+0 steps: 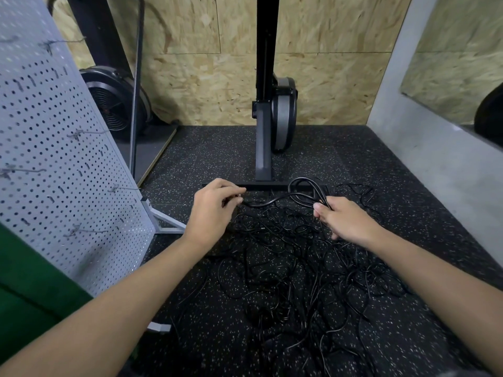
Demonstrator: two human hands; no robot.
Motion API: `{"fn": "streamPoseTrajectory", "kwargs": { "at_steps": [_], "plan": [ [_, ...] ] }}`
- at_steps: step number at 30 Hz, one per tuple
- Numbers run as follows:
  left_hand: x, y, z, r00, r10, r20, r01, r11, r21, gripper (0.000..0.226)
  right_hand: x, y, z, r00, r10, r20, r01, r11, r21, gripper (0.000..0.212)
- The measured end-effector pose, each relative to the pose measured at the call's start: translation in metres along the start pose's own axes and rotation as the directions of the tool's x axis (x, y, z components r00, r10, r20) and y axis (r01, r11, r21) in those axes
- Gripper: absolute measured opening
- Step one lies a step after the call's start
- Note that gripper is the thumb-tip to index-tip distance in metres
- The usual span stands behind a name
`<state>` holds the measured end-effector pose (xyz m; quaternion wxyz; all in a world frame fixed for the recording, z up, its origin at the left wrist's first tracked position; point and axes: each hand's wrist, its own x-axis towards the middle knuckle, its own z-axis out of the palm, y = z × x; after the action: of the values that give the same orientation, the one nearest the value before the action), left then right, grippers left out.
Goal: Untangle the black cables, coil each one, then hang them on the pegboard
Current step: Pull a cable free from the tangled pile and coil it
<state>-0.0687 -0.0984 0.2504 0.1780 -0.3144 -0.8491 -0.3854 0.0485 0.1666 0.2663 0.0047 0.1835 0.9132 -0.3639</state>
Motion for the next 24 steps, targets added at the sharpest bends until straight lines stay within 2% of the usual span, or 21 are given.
{"fn": "streamPoseTrajectory", "kwargs": {
  "at_steps": [2, 4, 7, 10, 13, 16, 20, 24],
  "plan": [
    [0.004, 0.000, -0.003, 0.999, -0.041, 0.027, 0.042, 0.998, -0.041, 0.035, 0.001, 0.001, 0.002, 0.999, 0.037, -0.005, -0.037, 0.999, 0.008, 0.032],
    [0.006, -0.002, -0.005, 0.992, -0.042, 0.122, 0.045, 0.999, -0.021, 0.040, 0.003, 0.001, 0.004, 0.998, 0.054, -0.010, -0.054, 0.997, 0.049, 0.033],
    [0.004, -0.005, -0.004, 0.966, -0.009, 0.259, -0.011, 0.997, 0.074, 0.023, 0.003, -0.001, 0.006, 0.998, 0.061, -0.005, -0.061, 0.993, 0.106, 0.033],
    [0.001, -0.007, -0.001, 0.966, 0.009, 0.257, -0.042, 0.992, 0.122, 0.010, 0.002, -0.006, 0.005, 0.998, 0.048, -0.033, -0.042, 0.986, 0.162, 0.032],
    [-0.001, -0.004, 0.001, 0.976, 0.071, 0.206, -0.112, 0.974, 0.196, 0.013, 0.003, -0.005, 0.003, 0.996, 0.052, -0.066, -0.039, 0.981, 0.188, 0.033],
    [-0.003, 0.004, 0.005, 0.976, 0.122, 0.182, -0.155, 0.972, 0.179, 0.014, 0.001, -0.006, 0.003, 0.997, 0.036, -0.073, -0.021, 0.982, 0.189, 0.032],
    [-0.004, 0.017, 0.010, 0.985, -0.015, 0.175, 0.013, 1.000, 0.013, 0.014, -0.007, -0.010, 0.013, 0.995, -0.045, -0.092, 0.065, 0.972, 0.225, 0.030],
    [-0.005, 0.033, 0.012, 0.948, -0.173, 0.267, 0.233, 0.949, -0.211, 0.019, -0.008, -0.013, 0.029, 0.985, -0.121, -0.121, 0.151, 0.948, 0.282, 0.024]
  ]
}}
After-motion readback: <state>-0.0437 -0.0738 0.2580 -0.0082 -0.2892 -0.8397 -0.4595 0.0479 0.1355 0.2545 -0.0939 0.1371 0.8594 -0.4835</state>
